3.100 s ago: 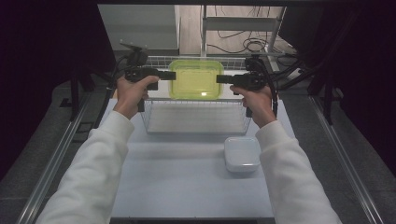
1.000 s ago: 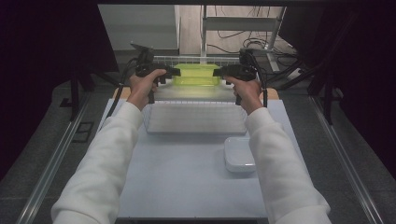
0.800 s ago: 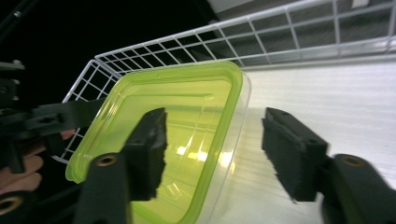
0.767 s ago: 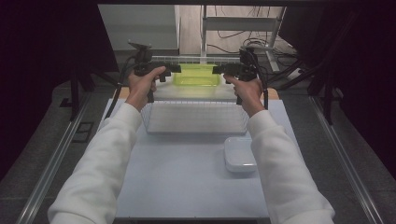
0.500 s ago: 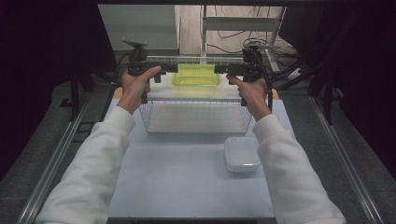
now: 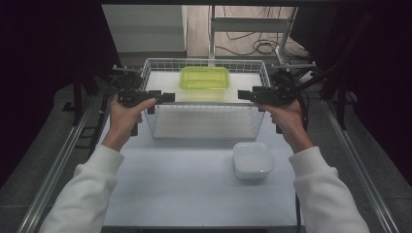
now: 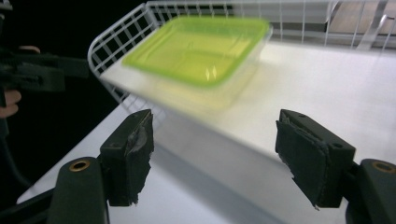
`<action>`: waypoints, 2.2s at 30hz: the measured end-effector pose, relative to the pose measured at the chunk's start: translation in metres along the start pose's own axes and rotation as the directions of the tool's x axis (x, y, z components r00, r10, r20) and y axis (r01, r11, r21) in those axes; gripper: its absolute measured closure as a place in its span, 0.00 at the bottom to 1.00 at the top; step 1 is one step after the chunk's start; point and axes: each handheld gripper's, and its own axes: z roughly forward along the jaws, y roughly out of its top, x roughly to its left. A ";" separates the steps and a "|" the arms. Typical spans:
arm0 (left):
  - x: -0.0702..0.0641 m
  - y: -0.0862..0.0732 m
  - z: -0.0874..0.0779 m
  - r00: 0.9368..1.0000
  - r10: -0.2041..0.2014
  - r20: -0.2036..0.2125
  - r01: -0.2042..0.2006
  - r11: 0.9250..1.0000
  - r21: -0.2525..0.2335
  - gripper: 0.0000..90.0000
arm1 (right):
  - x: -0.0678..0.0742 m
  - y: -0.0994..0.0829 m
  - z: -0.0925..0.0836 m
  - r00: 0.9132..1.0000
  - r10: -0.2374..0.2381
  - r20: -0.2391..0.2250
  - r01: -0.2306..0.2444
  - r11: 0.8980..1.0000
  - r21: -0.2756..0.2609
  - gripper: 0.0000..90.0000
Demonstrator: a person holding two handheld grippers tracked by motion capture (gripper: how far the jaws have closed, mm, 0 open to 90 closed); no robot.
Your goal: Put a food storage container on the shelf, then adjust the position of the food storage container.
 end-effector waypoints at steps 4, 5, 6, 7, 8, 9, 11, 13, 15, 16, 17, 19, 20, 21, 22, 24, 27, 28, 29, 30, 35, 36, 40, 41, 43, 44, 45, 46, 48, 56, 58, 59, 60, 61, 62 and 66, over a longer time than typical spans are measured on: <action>-0.010 -0.032 -0.013 0.999 0.008 0.035 -0.008 1.000 -0.015 0.32 | 0.001 -0.034 -0.017 0.999 -0.039 0.013 0.039 0.999 0.028 0.32; -0.012 -0.038 -0.015 0.999 0.008 0.033 -0.008 1.000 -0.013 0.32 | 0.001 -0.042 -0.020 0.999 -0.037 0.014 0.036 0.999 0.034 0.32; -0.012 -0.038 -0.015 0.999 0.008 0.033 -0.008 1.000 -0.013 0.32 | 0.001 -0.042 -0.020 0.999 -0.037 0.014 0.036 0.999 0.034 0.32; -0.014 -0.052 -0.015 0.999 0.003 0.040 -0.003 1.000 -0.007 0.32 | -0.001 -0.057 -0.025 0.999 -0.039 0.012 0.039 0.999 0.037 0.32; -0.015 -0.059 -0.015 0.999 0.005 0.038 -0.005 1.000 0.002 0.32 | -0.001 -0.065 -0.028 0.999 -0.036 0.007 0.036 0.999 0.040 0.32; -0.016 -0.066 -0.014 0.999 0.011 0.032 -0.011 1.000 0.011 0.32 | -0.002 -0.073 -0.030 1.000 -0.030 0.000 0.030 0.999 0.044 0.32; -0.019 -0.080 -0.011 1.000 0.027 0.012 -0.027 0.999 0.038 0.32 | -0.003 -0.089 -0.032 1.000 -0.028 -0.010 0.028 0.998 0.049 0.32; -0.021 -0.094 -0.007 0.999 0.044 -0.006 -0.043 0.997 0.068 0.32 | -0.004 -0.105 -0.033 1.000 -0.022 -0.018 0.024 0.998 0.066 0.32; -0.021 -0.107 -0.002 0.999 0.050 -0.017 -0.048 0.994 0.094 0.32 | -0.006 -0.118 -0.034 1.000 -0.019 -0.020 0.020 0.997 0.078 0.32; -0.020 -0.113 0.000 0.999 0.047 -0.020 -0.044 0.994 0.103 0.32 | -0.007 -0.125 -0.034 1.000 -0.016 -0.021 0.017 0.996 0.083 0.32; -0.019 -0.119 0.001 0.999 0.043 -0.025 -0.040 0.992 0.116 0.32 | -0.007 -0.131 -0.034 1.000 -0.012 -0.020 0.014 0.996 0.090 0.32; -0.017 -0.130 0.005 0.999 0.032 -0.033 -0.027 0.991 0.127 0.32 | -0.008 -0.141 -0.033 1.000 -0.012 -0.018 0.014 0.994 0.108 0.32; -0.017 -0.130 0.005 0.999 0.032 -0.033 -0.027 0.991 0.127 0.32 | -0.008 -0.141 -0.033 1.000 -0.012 -0.018 0.014 0.994 0.108 0.32; -0.016 -0.141 0.009 0.999 0.027 -0.046 -0.020 0.989 0.143 0.32 | -0.008 -0.151 -0.032 1.000 -0.008 -0.010 0.009 0.992 0.127 0.33; -0.016 -0.141 0.009 0.999 0.027 -0.046 -0.020 0.989 0.143 0.32 | -0.008 -0.151 -0.032 1.000 -0.008 -0.010 0.009 0.992 0.127 0.33; -0.014 -0.150 0.013 0.997 0.042 -0.064 -0.030 0.984 0.176 0.32 | -0.010 -0.161 -0.029 1.000 -0.008 0.002 0.008 0.989 0.150 0.33; -0.011 -0.165 0.020 0.998 0.017 -0.059 -0.005 0.981 0.196 0.32 | -0.012 -0.175 -0.022 1.000 -0.005 0.006 0.004 0.982 0.187 0.33; -0.010 -0.167 0.022 0.998 0.018 -0.057 -0.006 0.979 0.202 0.32 | -0.012 -0.178 -0.021 1.000 -0.004 0.006 0.002 0.981 0.194 0.33; -0.010 -0.169 0.023 0.998 0.022 -0.057 -0.010 0.978 0.207 0.32 | -0.012 -0.180 -0.020 1.000 -0.004 0.009 0.002 0.980 0.201 0.33; -0.010 -0.170 0.025 0.998 0.022 -0.059 -0.010 0.977 0.211 0.32 | -0.012 -0.181 -0.019 1.000 -0.005 0.015 0.002 0.979 0.205 0.33; -0.008 -0.175 0.027 0.998 0.020 -0.066 -0.005 0.975 0.222 0.32 | -0.011 -0.185 -0.015 1.000 -0.013 0.022 0.008 0.977 0.215 0.33; -0.008 -0.175 0.027 0.998 0.020 -0.066 -0.005 0.975 0.222 0.32 | -0.011 -0.185 -0.015 1.000 -0.013 0.022 0.008 0.977 0.215 0.33; -0.006 -0.175 0.022 0.996 0.008 -0.088 0.010 0.980 0.200 0.32 | -0.011 -0.188 -0.013 1.000 -0.016 0.022 0.011 0.975 0.222 0.33; -0.005 -0.175 0.022 0.996 0.007 -0.092 0.012 0.980 0.199 0.32 | -0.011 -0.188 -0.013 1.000 -0.016 0.023 0.010 0.975 0.222 0.33; -0.005 -0.176 0.022 0.995 0.011 -0.100 0.009 0.979 0.203 0.32 | -0.012 -0.188 -0.013 0.999 -0.018 0.026 0.012 0.975 0.221 0.33; -0.005 -0.176 0.022 0.995 0.013 -0.101 0.009 0.978 0.206 0.32 | -0.012 -0.188 -0.013 0.999 -0.020 0.027 0.013 0.975 0.221 0.33; -0.005 -0.176 0.023 0.995 0.013 -0.103 0.009 0.978 0.206 0.32 | -0.012 -0.188 -0.013 0.999 -0.023 0.027 0.016 0.975 0.221 0.33; -0.005 -0.176 0.023 0.995 0.013 -0.103 0.009 0.978 0.206 0.32 | -0.012 -0.187 -0.014 0.999 -0.024 0.029 0.017 0.975 0.220 0.33; -0.006 -0.176 0.023 0.995 0.011 -0.104 0.011 0.979 0.202 0.32 | -0.012 -0.187 -0.014 0.999 -0.024 0.030 0.017 0.976 0.218 0.33; -0.007 -0.177 0.023 0.993 0.016 -0.114 0.007 0.980 0.200 0.32 | -0.016 -0.185 -0.019 0.998 -0.022 0.054 0.010 0.977 0.214 0.34; -0.008 -0.177 0.021 0.993 0.023 -0.120 0.001 0.980 0.197 0.32 | -0.019 -0.182 -0.021 0.998 -0.021 0.064 0.007 0.978 0.208 0.34; -0.009 -0.177 0.020 0.993 0.025 -0.119 -0.001 0.980 0.198 0.32 | -0.020 -0.181 -0.021 0.997 -0.018 0.070 0.003 0.978 0.209 0.34; -0.009 -0.177 0.020 0.993 0.025 -0.119 -0.001 0.980 0.198 0.32 | -0.020 -0.181 -0.021 0.997 -0.018 0.070 0.003 0.978 0.209 0.34; -0.009 -0.178 0.019 0.992 0.032 -0.123 -0.008 0.980 0.197 0.31 | -0.022 -0.179 -0.021 0.997 -0.023 0.077 0.006 0.978 0.210 0.34; -0.010 -0.178 0.018 0.991 0.037 -0.126 -0.011 0.980 0.197 0.31 | -0.023 -0.178 -0.022 0.996 -0.024 0.081 0.006 0.977 0.213 0.34; -0.010 -0.178 0.016 0.991 0.045 -0.130 -0.019 0.980 0.196 0.31 | -0.027 -0.174 -0.021 0.995 -0.021 0.093 0.000 0.976 0.216 0.36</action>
